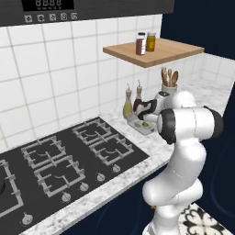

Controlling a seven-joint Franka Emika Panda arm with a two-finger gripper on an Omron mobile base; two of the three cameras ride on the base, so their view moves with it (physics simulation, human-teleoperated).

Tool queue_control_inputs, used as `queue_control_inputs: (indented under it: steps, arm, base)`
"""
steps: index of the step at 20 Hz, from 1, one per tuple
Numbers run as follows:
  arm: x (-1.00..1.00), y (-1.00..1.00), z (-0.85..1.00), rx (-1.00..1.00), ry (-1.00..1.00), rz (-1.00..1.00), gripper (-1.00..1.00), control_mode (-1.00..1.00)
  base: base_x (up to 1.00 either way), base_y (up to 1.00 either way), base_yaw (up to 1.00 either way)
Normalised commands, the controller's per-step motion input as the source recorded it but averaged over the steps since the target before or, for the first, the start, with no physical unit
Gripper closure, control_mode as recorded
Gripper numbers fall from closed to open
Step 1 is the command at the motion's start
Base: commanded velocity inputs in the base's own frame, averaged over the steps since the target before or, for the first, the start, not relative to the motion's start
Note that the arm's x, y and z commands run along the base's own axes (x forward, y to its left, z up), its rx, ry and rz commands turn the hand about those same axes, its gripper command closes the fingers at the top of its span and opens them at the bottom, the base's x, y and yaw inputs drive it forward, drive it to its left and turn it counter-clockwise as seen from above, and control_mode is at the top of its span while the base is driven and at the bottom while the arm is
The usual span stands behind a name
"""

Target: Take the meat container that has the chicken drumstick and place it on the second highest rack of the freezer. Then take the vegetable container that has the garlic and lime and place it on the highest rack of the freezer.

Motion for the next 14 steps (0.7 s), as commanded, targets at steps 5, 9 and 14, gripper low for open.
queue_control_inputs:
  steps: [5, 9, 14]
  arm:
    - [-0.91, 0.39, 0.86, 0.00, 0.00, -0.13, 1.00, -1.00]
    - [-1.00, 0.28, 0.98, 0.00, 0.00, -0.36, 1.00, -1.00]
    - [-1.00, 0.30, 0.72, 0.04, -0.03, -0.53, 1.00, -1.00]
  base:
    - [0.00, 0.00, 0.00]
    - [0.00, 0.00, 0.00]
    - [0.00, 0.00, 0.00]
